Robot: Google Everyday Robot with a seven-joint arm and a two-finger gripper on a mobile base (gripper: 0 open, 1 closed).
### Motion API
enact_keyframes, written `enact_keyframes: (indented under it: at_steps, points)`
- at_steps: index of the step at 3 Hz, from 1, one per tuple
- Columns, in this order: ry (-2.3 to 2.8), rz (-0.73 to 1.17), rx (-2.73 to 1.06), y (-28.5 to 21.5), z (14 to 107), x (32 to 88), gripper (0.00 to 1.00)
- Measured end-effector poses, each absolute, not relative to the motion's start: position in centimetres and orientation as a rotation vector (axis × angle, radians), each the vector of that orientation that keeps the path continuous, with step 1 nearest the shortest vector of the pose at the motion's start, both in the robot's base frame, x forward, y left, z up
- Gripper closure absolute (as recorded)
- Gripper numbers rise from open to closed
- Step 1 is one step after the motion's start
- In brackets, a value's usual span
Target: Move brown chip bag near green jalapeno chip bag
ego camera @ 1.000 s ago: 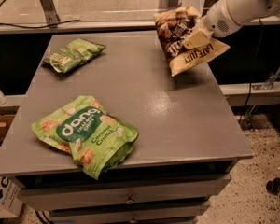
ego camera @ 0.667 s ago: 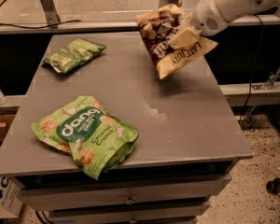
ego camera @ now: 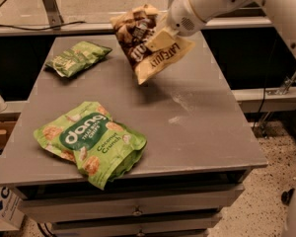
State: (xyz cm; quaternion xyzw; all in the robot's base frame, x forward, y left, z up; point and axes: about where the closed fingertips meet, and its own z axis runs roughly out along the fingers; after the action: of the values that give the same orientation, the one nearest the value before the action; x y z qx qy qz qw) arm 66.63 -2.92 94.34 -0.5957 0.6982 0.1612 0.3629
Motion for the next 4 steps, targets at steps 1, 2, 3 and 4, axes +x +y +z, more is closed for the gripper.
enact_keyframes:
  at_steps: [1,2,3,4]
  points:
    - [1.802,0.429,-1.512,0.9,94.5,68.2,1.0]
    - [1.831,0.435,-1.47,3.7,93.9,69.8,1.0]
    - [1.866,0.418,-1.434,5.3,92.9,71.5,1.0]
    - [1.896,0.421,-1.425,6.1,91.6,72.1,0.85]
